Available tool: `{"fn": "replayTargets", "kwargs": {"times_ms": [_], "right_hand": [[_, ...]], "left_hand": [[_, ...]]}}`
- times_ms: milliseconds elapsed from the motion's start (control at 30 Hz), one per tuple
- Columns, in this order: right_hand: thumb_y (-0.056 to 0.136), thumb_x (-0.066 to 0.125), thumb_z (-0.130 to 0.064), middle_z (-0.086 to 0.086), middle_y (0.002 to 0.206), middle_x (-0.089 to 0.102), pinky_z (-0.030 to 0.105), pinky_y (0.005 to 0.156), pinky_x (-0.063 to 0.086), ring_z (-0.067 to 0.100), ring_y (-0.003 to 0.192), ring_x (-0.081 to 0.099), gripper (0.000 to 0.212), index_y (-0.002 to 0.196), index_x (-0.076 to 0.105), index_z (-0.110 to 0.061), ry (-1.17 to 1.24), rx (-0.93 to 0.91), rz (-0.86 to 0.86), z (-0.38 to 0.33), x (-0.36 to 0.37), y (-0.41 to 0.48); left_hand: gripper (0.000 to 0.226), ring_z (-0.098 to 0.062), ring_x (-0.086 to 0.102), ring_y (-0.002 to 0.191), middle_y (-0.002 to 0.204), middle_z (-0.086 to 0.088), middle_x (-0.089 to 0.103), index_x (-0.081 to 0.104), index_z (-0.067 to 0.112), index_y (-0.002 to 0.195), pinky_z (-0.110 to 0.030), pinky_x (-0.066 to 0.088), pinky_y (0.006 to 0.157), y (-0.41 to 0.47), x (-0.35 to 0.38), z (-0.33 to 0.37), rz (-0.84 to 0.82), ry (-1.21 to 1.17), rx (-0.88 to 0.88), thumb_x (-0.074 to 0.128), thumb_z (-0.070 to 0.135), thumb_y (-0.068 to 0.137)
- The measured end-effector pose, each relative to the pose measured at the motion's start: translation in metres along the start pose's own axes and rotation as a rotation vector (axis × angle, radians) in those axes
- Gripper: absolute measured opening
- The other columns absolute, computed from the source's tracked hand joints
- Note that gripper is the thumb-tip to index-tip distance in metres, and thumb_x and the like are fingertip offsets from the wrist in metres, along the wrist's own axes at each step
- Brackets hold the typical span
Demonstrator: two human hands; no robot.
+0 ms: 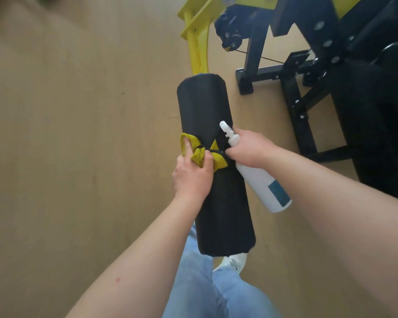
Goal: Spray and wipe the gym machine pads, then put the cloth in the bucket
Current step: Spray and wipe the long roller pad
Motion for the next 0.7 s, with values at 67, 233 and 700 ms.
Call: {"fn": "replayTargets", "kwargs": {"times_ms": [67,233,700], "right_hand": [[0.088,0.059,-0.036,0.003,0.140,0.061,0.031,0.081,0.038,0.030,0.112,0.056,0.077,0.161,0.034,-0.034,0.023,0.000,0.007,0.004,0.003,-0.009],[0.091,0.057,-0.038,0.003,0.146,0.057,0.032,0.083,0.040,0.029,0.112,0.055,0.086,0.166,0.014,-0.038,0.003,-0.006,0.005,0.010,0.018,-0.048],[0.095,0.058,-0.051,0.000,0.142,0.061,0.034,0.082,0.044,0.027,0.116,0.061,0.074,0.162,0.031,-0.035,0.111,0.001,-0.052,0.032,0.052,-0.094]], "left_hand": [[0.077,-0.039,0.049,0.129,0.144,-0.011,0.048,0.003,0.037,0.164,-0.045,0.039,0.107,-0.025,0.005,-0.008,-0.029,0.033,0.026,0.042,0.055,0.100],[0.093,-0.034,0.043,0.137,0.163,-0.009,0.029,-0.006,0.020,0.164,-0.043,0.036,0.112,-0.110,0.025,-0.044,-0.143,0.159,0.036,0.048,0.055,0.096],[0.095,-0.042,0.035,0.145,0.168,-0.021,0.008,-0.009,0.005,0.161,-0.052,0.039,0.113,-0.088,0.034,-0.021,-0.082,0.220,-0.071,0.028,0.067,0.100]]}}
Point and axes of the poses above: each hand's wrist, its own y-axis towards the middle knuckle, its own x-axis out of the palm, z = x × y, the point moved 6 cm from there along y, towards the middle knuckle
